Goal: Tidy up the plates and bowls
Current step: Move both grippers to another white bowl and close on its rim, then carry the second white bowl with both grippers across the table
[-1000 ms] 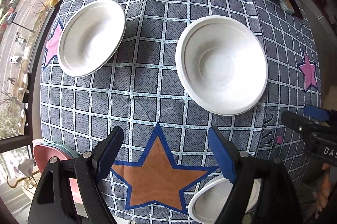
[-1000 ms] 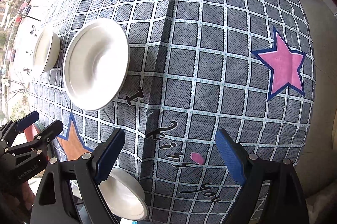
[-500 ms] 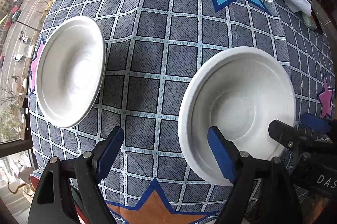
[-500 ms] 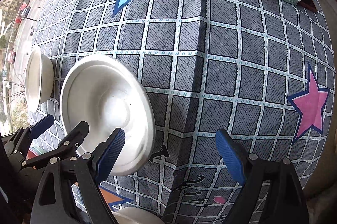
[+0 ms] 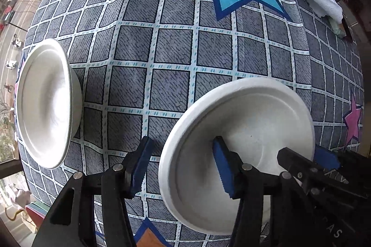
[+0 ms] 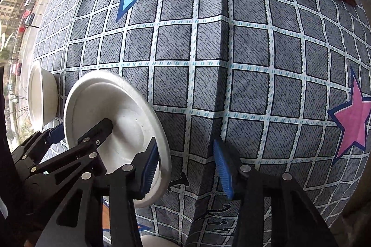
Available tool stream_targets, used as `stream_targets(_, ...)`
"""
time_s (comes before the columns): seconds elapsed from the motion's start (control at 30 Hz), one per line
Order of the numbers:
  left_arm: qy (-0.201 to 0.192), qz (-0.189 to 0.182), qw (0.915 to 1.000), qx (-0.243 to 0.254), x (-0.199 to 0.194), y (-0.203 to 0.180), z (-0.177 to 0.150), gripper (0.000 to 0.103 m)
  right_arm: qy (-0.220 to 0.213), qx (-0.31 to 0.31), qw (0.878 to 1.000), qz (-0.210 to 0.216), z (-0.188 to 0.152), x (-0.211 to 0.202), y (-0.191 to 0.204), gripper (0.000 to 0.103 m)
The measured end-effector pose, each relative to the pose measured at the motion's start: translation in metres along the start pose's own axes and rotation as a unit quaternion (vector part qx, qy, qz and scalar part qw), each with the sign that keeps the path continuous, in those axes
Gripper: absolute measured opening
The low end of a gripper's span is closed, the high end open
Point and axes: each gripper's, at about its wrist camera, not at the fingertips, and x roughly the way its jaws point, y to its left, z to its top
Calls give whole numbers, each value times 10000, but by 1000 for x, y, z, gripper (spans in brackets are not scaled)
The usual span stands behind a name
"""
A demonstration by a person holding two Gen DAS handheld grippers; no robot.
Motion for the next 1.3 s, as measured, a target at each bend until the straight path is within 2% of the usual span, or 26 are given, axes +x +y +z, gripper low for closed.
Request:
stream_targets(0.03,9,-16,9999,101,1,-7,7,47,-14,-46,10000,-52,0,-1,2,40)
stream_targets(0.1,24,-29,9997,245,3,-17,15,46,10,-91,10000,-5,2,0,3,23)
stream_targets(0.13,15,-38,9996,278,4,-21,17,45,85,-33,9999,91,2,2,1,22)
stream_targets(0.23,-4,-63,9994,353,8,-32,18,44,228,274,9988,347,-2,5,-12,22)
stream_targets(0.5,9,-73,9981,613,15,-66,3,41,226,269,9987,378,-24,8,-22,21)
stream_targets(0.63,95,-88,9977,662,19,-79,-21,41,274,317,9984,388,-39,10,-27,21)
stream_targets(0.8,88,-104,9972,737,21,-100,-33,41,257,329,9985,344,-51,6,-32,21)
stream_targets(1.1,-50,-97,9967,806,-11,-108,-57,41,150,332,9987,349,-71,-27,-35,21)
stream_targets(1.2,-109,-73,9963,852,-42,-123,-81,41,118,290,9988,368,-83,-34,-30,21)
stream_targets(1.3,-162,-41,9959,889,-61,-121,-91,41,97,221,9990,371,-98,-47,-28,21)
